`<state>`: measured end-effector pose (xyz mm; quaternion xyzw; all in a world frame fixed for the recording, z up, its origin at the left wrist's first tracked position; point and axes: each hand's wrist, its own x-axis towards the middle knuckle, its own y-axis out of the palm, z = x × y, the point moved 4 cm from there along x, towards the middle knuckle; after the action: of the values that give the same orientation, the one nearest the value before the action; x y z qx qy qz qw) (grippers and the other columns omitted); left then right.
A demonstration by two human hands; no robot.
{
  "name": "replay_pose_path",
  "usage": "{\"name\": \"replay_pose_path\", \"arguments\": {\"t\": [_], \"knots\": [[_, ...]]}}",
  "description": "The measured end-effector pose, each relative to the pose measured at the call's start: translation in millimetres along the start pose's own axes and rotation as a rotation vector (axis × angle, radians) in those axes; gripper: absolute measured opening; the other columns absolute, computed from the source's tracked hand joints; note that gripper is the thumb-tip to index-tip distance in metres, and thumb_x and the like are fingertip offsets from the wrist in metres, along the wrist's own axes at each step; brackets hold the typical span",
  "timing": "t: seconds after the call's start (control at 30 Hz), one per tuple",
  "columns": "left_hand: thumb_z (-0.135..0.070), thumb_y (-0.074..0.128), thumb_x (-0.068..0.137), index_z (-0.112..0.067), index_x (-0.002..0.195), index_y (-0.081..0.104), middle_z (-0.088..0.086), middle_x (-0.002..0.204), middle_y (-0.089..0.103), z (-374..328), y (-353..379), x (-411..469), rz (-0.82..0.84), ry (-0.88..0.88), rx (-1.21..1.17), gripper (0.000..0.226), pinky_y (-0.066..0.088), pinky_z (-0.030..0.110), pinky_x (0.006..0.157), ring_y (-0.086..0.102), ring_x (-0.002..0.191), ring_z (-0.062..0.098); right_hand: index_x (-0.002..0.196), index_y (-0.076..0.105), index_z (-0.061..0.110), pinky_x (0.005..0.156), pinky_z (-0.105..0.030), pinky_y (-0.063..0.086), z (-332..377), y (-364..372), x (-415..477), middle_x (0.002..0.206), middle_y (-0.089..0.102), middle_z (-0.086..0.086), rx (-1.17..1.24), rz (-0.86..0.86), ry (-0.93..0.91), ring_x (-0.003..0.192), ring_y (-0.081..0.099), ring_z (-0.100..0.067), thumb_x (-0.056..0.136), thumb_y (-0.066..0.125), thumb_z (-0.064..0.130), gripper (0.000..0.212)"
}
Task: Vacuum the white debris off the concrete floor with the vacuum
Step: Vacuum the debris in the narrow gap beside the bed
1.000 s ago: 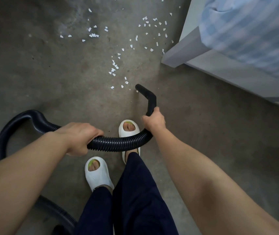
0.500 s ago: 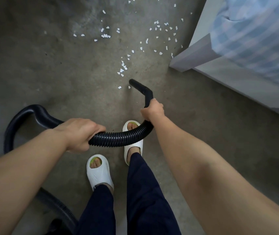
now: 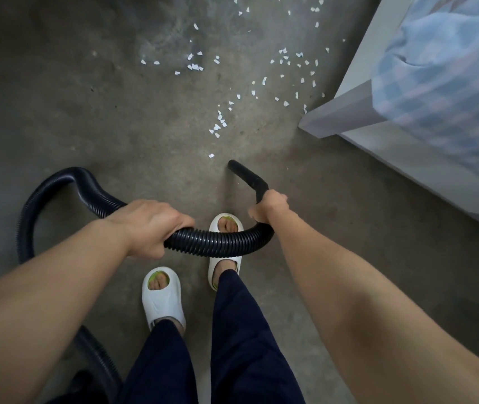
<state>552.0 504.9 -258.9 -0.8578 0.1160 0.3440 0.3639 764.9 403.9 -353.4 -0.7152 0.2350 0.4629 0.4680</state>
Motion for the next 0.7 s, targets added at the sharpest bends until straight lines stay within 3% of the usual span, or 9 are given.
{"name": "replay_pose_path", "arguments": {"t": [0.13,0.4,0.53,0.7], "knots": [[-0.011,0.053,0.068,-0.031,0.078,0.040,-0.010,0.074,0.052,3,-3,1,0.005,-0.003,0.023,0.027,0.030,0.026,0.055,0.052,0.070,0.012,0.134,0.047,0.002,0.085,-0.037,0.051,-2,9,0,0.133,0.041,-0.016,0.044,0.046,-0.045,0.086,0.054,-0.030,0.084,0.064,0.022,0.057],[-0.008,0.052,0.070,-0.030,0.073,0.038,-0.010,0.074,0.054,9,-4,3,0.025,-0.035,-0.028,0.027,0.043,0.027,0.061,0.053,0.068,0.008,0.135,0.045,0.004,0.068,-0.033,0.041,19,-3,7,0.127,0.036,-0.014,-0.066,0.036,-0.145,0.063,0.046,-0.020,0.088,0.057,0.020,0.051],[-0.008,0.052,0.069,-0.033,0.071,0.035,-0.009,0.074,0.055,9,-15,9,0.000,-0.062,-0.037,0.030,0.044,0.030,0.062,0.054,0.069,0.011,0.137,0.042,0.002,0.071,-0.034,0.042,20,-20,13,0.118,0.034,-0.011,-0.025,-0.027,-0.106,0.069,0.048,-0.024,0.088,0.055,0.018,0.053],[-0.009,0.052,0.070,-0.031,0.072,0.034,-0.008,0.074,0.055,13,-29,21,-0.051,-0.111,-0.055,0.028,0.043,0.032,0.060,0.053,0.069,0.015,0.139,0.037,0.001,0.072,-0.033,0.041,42,-60,28,0.122,0.030,-0.009,-0.017,-0.103,-0.095,0.078,0.050,-0.026,0.089,0.057,0.014,0.055]]}}
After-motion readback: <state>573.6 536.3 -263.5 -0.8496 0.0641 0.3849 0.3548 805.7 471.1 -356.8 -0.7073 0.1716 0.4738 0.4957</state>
